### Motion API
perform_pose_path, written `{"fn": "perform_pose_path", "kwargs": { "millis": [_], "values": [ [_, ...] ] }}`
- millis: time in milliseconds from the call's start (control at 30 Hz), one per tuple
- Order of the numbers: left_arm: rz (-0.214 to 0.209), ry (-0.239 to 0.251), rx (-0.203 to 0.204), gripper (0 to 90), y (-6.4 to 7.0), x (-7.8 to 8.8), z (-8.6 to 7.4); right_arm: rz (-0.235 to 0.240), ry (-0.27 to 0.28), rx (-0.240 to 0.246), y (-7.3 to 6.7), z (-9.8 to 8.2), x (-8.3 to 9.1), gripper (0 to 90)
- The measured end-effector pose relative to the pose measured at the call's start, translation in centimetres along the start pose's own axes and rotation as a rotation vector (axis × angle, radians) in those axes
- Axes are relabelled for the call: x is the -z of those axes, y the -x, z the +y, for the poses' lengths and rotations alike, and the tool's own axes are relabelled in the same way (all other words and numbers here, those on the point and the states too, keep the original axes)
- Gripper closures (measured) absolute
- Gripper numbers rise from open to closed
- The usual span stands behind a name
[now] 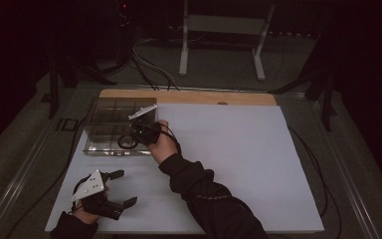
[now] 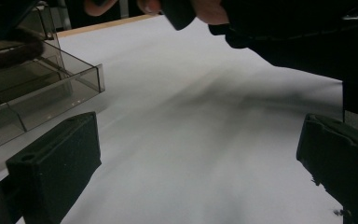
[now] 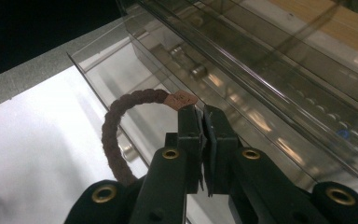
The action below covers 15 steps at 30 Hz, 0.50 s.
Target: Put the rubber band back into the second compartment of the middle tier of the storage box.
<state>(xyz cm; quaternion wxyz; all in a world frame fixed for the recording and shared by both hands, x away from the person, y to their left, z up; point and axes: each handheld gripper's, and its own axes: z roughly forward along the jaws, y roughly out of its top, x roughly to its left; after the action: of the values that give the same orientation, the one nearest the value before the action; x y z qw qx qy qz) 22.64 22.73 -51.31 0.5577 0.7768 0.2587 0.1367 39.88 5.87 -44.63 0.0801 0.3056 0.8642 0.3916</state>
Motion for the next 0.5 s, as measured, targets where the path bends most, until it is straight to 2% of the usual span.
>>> {"fn": "perform_pose_path", "kwargs": {
  "millis": [300,500],
  "values": [
    [-0.001,-0.001,-0.001,0.4,0.1,0.0,0.0,0.006,-0.013,-0.012,-1.0,0.7,-2.5,86.7],
    [-0.003,0.0,-0.002,0.4,0.2,0.0,0.0,-0.015,-0.025,-0.013,-1.1,0.6,-3.7,86.7]
  ]
}}
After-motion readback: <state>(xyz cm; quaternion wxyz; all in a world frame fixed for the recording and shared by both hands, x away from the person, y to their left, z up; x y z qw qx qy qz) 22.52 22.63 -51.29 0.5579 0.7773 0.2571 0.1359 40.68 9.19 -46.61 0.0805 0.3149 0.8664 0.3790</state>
